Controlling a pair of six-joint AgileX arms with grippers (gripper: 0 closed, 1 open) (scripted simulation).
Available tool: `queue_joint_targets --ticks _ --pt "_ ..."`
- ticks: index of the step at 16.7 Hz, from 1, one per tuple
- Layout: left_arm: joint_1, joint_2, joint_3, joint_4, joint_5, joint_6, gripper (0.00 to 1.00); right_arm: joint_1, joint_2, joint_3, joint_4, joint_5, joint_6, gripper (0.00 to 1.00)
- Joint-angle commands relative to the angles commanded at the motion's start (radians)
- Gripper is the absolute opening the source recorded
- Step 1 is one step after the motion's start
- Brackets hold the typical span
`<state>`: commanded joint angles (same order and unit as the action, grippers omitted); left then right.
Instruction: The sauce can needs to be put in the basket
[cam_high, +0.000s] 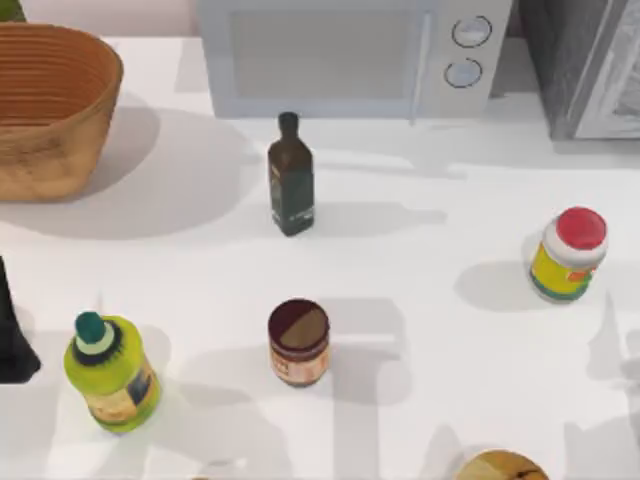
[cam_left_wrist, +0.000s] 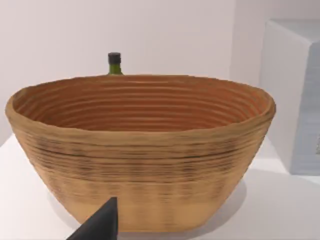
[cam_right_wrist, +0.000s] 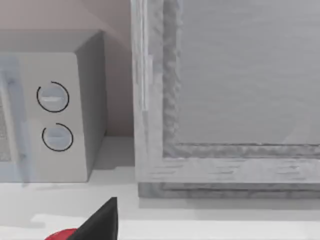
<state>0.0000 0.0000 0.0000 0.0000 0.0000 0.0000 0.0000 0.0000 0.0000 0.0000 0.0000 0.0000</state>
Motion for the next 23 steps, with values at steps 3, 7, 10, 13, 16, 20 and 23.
queue_joint_targets --ticks 3,7,10,13,16,20,23 --pt "-0.002 0.01 0.01 -0.002 0.008 0.006 1.0 0.0 0.0 0.0 0.0 0.0 0.0 1.0" --pt "-0.034 0.15 0.115 -0.029 0.107 0.077 1.0 0.0 0.0 0.0 0.0 0.0 0.0 1.0" --pt "-0.089 0.349 0.237 -0.066 0.231 0.176 1.0 0.0 0.0 0.0 0.0 0.0 0.0 1.0" --pt "-0.163 0.609 0.375 -0.111 0.369 0.303 1.0 0.0 0.0 0.0 0.0 0.0 0.0 1.0" --pt "-0.237 0.903 0.507 -0.157 0.499 0.451 1.0 0.0 0.0 0.0 0.0 0.0 0.0 1.0" --pt "-0.304 1.264 0.647 -0.197 0.637 0.658 1.0 0.0 0.0 0.0 0.0 0.0 0.0 1.0" --pt "-0.327 1.461 0.709 -0.203 0.707 0.802 1.0 0.0 0.0 0.0 0.0 0.0 0.0 1.0"
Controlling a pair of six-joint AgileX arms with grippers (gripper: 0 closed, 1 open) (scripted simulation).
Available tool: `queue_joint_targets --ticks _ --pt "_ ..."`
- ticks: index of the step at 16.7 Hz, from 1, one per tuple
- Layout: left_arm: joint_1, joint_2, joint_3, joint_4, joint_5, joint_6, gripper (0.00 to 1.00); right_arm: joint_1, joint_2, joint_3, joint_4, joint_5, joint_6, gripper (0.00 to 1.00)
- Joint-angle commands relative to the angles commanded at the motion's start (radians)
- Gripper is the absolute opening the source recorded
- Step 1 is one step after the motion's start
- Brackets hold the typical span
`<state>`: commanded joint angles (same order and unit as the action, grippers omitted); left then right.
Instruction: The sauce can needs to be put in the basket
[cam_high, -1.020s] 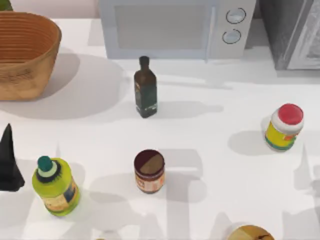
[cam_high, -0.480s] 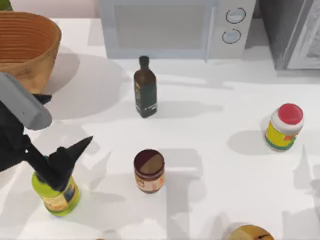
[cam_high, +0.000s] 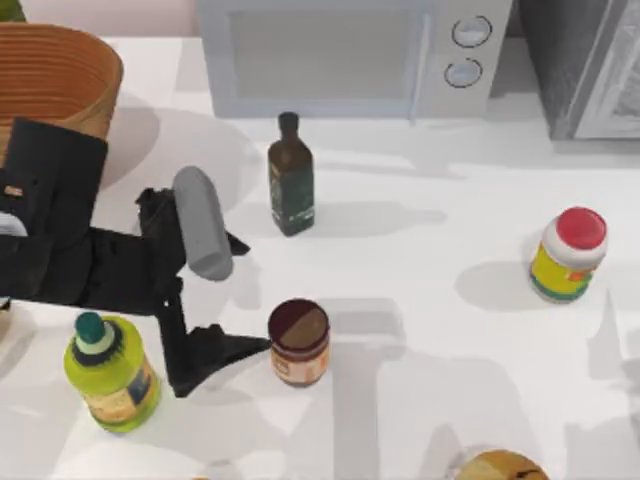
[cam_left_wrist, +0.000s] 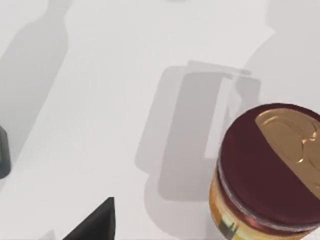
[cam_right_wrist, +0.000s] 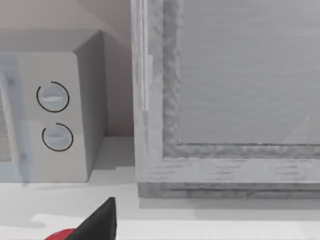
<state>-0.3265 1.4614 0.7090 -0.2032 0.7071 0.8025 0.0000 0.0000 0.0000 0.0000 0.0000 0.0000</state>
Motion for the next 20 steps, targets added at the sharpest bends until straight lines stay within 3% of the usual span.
queue_joint_targets --ticks 5,14,20 --pt "0.001 0.149 0.003 0.001 0.055 0.137 1.0 0.0 0.0 0.0 0.0 0.0 0.0 1.0" --pt "-0.011 0.122 0.002 -0.012 0.06 0.139 1.0 0.0 0.0 0.0 0.0 0.0 0.0 1.0" --pt "-0.107 0.251 0.025 0.191 0.023 0.036 1.0 0.0 0.0 0.0 0.0 0.0 0.0 1.0"
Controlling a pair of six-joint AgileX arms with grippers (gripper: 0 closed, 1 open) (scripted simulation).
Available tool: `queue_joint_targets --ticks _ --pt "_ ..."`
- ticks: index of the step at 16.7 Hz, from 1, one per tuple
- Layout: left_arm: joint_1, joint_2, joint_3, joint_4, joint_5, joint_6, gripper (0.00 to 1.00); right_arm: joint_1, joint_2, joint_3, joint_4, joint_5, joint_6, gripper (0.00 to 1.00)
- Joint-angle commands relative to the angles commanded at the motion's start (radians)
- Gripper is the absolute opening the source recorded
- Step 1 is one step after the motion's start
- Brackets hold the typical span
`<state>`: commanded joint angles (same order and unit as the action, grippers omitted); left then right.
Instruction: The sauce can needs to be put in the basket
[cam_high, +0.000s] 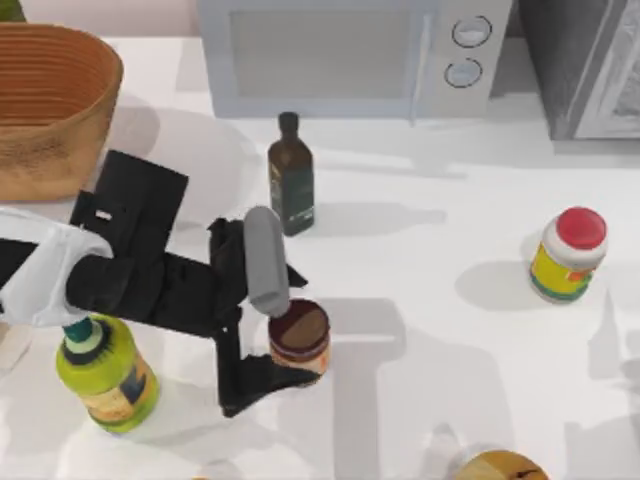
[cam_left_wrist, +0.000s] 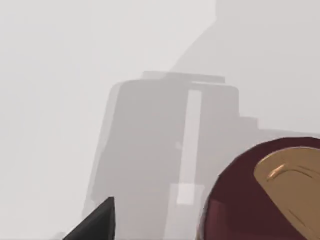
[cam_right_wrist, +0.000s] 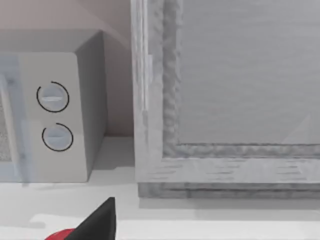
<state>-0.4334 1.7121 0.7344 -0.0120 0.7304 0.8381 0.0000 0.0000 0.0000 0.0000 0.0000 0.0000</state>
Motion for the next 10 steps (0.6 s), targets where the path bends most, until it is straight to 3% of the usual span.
queue_joint_targets --ticks 4,9,10 --pt "-0.056 0.116 -0.013 0.143 -0.044 -0.077 1.0 0.0 0.0 0.0 0.0 0.0 0.0 1.0" --pt "-0.058 0.126 -0.019 0.154 -0.049 -0.082 1.0 0.0 0.0 0.0 0.0 0.0 0.0 1.0" --pt "-0.058 0.126 -0.019 0.154 -0.049 -0.082 0.92 0.0 0.0 0.0 0.0 0.0 0.0 1.0"
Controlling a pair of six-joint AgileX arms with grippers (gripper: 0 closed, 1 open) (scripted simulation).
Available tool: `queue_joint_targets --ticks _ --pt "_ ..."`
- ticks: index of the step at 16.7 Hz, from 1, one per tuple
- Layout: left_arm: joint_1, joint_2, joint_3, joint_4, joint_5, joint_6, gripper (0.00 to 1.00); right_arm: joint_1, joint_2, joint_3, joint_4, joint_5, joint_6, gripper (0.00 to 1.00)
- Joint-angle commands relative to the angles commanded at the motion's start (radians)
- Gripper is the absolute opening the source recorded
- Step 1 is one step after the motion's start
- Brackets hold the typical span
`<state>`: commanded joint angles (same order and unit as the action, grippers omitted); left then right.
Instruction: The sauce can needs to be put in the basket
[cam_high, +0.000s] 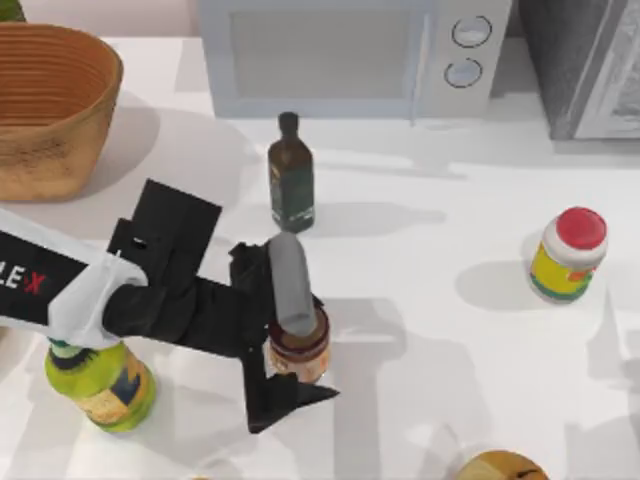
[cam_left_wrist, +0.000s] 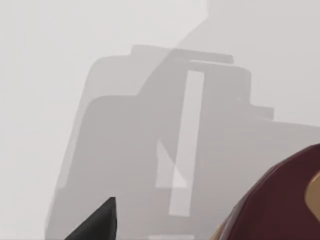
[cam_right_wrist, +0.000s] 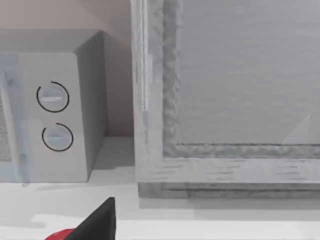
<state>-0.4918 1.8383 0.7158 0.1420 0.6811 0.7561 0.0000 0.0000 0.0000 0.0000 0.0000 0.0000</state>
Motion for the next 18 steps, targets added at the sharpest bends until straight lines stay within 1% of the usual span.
queue_joint_targets --ticks 12,13,18 --pt "0.0 0.0 0.0 0.0 0.0 0.0 0.02 0.0 0.0 0.0 0.0 0.0 0.0 1.0" --pt "0.0 0.0 0.0 0.0 0.0 0.0 0.0 0.0 0.0 0.0 0.0 0.0 0.0 1.0" --pt "0.0 0.0 0.0 0.0 0.0 0.0 0.0 0.0 0.0 0.0 0.0 0.0 0.0 1.0"
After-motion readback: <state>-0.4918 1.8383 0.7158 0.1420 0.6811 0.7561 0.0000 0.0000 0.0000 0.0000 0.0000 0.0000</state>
